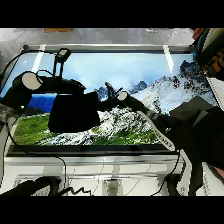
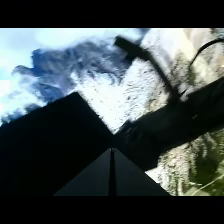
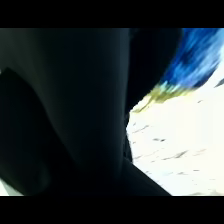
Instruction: Fold the clothes and pants, and hang the long-sleeved shirts on hangers.
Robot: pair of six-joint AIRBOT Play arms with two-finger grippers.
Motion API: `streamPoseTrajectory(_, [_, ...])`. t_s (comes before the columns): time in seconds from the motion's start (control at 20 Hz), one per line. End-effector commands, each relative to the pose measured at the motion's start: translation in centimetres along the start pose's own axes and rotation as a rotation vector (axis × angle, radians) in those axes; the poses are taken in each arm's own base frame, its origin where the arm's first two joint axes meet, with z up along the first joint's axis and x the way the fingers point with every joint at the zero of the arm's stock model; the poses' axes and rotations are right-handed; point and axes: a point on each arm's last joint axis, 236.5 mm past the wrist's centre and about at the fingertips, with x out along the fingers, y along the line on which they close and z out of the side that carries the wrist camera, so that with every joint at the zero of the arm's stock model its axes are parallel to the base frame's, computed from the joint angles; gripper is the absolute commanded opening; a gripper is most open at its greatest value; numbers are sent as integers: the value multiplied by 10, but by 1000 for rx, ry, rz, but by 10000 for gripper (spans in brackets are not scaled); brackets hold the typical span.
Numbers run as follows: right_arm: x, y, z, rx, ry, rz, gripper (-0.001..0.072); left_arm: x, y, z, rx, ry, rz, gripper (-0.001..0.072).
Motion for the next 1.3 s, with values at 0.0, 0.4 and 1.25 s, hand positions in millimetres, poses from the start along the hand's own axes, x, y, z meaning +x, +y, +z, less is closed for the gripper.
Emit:
streamPoseTrajectory(0.0, [-49,-19,25,-91,-9,-63,25,-21,24,1,-7,-13,76,9])
streamPoseTrajectory(0.4, [-217,-14,91,-308,-193,-168,24,-72,20,20,18,-109,120,9])
streamPoseTrajectory(1.25, [-693,-172,-141,573,-387,-1118,26,-117,-11,23,60,-151,100,10])
